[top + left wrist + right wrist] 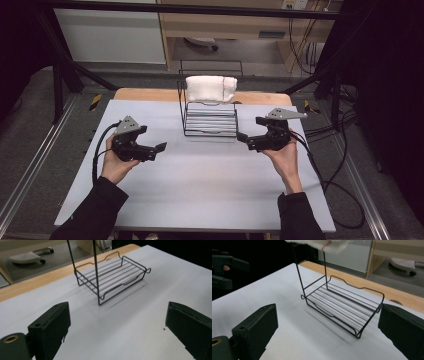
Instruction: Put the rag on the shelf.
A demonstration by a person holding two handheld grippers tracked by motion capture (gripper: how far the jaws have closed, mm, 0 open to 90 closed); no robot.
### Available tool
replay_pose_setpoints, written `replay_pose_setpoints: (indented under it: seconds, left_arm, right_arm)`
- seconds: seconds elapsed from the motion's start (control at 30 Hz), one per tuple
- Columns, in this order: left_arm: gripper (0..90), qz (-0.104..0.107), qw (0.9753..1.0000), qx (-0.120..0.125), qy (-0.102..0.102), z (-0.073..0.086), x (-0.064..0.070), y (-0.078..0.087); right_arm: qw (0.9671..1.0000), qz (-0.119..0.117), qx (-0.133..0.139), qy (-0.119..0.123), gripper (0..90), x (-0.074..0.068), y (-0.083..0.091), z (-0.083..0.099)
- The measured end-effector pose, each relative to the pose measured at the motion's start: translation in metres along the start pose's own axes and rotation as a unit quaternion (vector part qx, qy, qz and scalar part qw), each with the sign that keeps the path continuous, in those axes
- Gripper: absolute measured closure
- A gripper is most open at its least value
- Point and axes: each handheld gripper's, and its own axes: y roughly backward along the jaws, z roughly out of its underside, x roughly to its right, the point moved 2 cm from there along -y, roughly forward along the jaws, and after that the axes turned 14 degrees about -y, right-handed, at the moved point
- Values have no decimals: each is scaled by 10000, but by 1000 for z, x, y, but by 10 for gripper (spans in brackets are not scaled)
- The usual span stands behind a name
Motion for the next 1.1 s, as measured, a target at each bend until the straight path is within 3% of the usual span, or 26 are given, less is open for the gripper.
replay_pose_setpoints:
  seconds: [0.37, 0.73, 1.1]
  left_arm:
    - [61, 45, 9997, -148, 168, 49, 7, 11]
    - [73, -12, 9991, -197, 373, 86, 7, 21]
    - [87, -4, 9990, -319, 307, 106, 12, 25]
  right_arm:
    - [9998, -48, -132, -116, 10, 14, 8, 36]
    - [9991, -117, -358, -191, 6, 23, 14, 77]
    - [9978, -103, -448, -471, 5, 41, 30, 116]
